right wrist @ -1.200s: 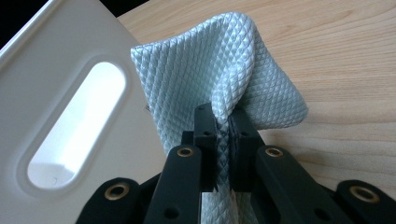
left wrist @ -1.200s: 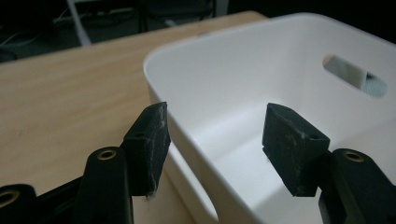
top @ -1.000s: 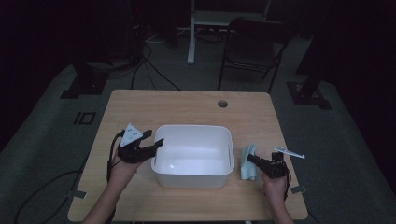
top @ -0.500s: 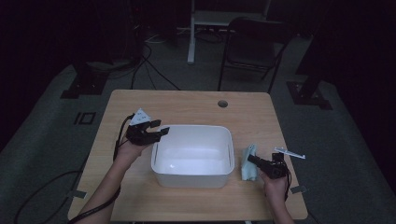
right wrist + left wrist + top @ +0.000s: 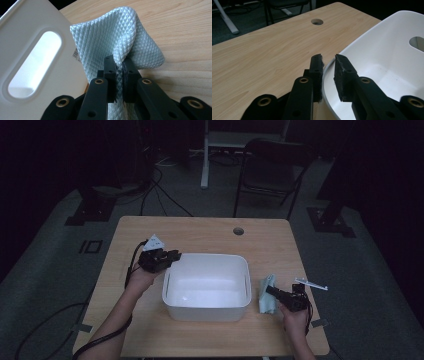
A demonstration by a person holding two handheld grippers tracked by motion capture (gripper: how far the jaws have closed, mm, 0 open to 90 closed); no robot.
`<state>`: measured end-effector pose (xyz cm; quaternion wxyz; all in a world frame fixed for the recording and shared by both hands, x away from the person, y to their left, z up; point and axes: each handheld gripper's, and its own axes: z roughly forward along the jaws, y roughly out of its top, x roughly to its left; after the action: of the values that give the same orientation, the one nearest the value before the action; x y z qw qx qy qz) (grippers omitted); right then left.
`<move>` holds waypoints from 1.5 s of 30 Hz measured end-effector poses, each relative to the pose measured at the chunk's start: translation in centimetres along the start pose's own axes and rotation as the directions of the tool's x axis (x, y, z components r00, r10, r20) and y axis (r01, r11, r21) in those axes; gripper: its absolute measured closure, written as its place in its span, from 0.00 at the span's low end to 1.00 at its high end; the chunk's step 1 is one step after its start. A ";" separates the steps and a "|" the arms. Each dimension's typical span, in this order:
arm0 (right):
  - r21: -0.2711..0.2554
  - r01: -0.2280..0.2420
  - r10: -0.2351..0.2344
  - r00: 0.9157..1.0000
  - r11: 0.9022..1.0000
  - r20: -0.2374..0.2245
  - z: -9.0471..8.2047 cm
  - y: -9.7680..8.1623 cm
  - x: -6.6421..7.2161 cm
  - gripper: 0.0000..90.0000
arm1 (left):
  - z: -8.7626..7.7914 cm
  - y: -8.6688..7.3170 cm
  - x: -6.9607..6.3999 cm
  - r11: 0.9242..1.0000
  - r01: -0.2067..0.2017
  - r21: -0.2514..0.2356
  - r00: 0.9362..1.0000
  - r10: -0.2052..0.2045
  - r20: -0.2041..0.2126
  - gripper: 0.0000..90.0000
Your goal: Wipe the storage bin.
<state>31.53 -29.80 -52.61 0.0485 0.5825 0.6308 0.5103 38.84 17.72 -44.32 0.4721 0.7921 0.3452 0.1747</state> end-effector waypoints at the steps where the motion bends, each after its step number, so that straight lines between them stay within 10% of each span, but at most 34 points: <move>1: 0.001 -0.001 0.001 1.000 1.000 -0.001 0.0 0.0 0.0 0.93 | -0.1 -0.1 -0.1 1.000 0.000 0.001 1.000 0.000 -0.007 0.87; 9: 0.001 -0.008 0.008 1.000 1.000 0.001 0.0 0.0 0.0 0.93 | -1.7 -1.0 -1.2 1.000 0.018 0.000 0.995 -0.018 -0.093 0.94; 24: 0.005 -0.007 0.007 1.000 1.000 -0.001 0.1 -0.1 0.0 0.93 | 0.1 -0.4 -0.3 0.999 0.043 0.008 0.999 -0.043 0.002 0.85; 45: 0.019 0.009 -0.008 1.000 1.000 -0.011 0.4 0.0 0.6 0.93 | -3.0 -2.5 -3.8 0.994 0.108 -0.004 0.983 -0.107 -0.150 0.95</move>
<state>31.64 -29.09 -52.52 0.0416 0.5773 0.6384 0.5074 33.38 17.66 -44.80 0.4520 0.7579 0.4222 0.2073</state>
